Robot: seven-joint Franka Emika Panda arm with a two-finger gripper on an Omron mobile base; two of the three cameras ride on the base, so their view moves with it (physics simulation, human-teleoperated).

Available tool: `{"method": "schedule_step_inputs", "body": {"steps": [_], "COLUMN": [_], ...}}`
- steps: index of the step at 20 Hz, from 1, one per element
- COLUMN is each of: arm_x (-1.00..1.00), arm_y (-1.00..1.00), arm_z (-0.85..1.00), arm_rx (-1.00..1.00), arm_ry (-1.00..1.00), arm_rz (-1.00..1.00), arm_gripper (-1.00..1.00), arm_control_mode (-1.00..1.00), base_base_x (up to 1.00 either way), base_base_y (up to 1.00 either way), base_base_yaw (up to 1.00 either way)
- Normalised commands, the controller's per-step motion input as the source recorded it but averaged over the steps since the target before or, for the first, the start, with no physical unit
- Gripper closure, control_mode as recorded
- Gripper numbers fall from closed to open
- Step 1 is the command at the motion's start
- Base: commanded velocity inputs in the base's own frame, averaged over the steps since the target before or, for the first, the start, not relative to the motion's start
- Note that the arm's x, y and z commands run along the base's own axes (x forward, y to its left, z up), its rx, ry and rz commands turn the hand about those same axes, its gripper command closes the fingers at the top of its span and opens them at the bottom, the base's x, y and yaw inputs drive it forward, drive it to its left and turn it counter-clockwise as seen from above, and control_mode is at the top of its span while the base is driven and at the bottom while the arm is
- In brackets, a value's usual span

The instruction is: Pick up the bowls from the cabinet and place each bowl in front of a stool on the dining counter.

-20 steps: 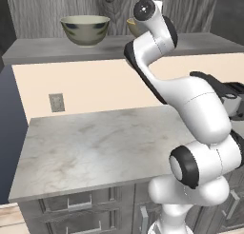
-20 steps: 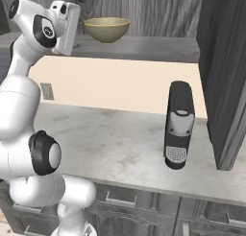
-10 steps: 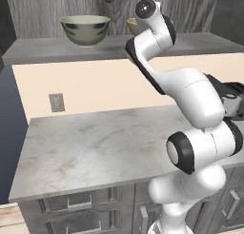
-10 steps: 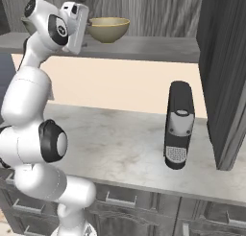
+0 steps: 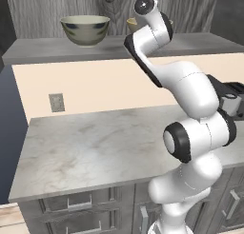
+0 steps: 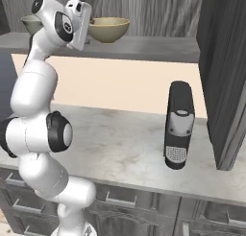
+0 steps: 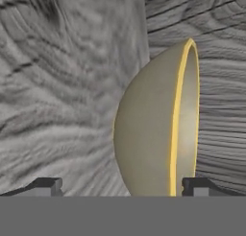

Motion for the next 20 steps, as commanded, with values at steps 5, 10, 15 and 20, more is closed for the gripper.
{"method": "schedule_step_inputs", "body": {"steps": [5, 10, 15, 20], "arm_x": [0.26, 0.26, 0.31, 0.11], "arm_y": [-0.01, 0.00, 0.00, 0.00], "arm_z": [0.00, 0.00, 0.00, 0.00], "arm_rx": [0.01, 0.02, 0.00, 0.00], "arm_ry": [0.00, 0.00, 0.00, 0.00], "arm_rz": [0.04, 0.05, 0.03, 0.03], "arm_gripper": [-1.00, -1.00, -1.00, -1.00], "arm_control_mode": [-1.00, -1.00, -1.00, -1.00], "base_base_x": [0.00, 0.00, 0.00, 0.00], "base_base_y": [0.00, 0.00, 0.00, 0.00], "base_base_yaw": [0.00, 0.00, 0.00, 0.00]}}
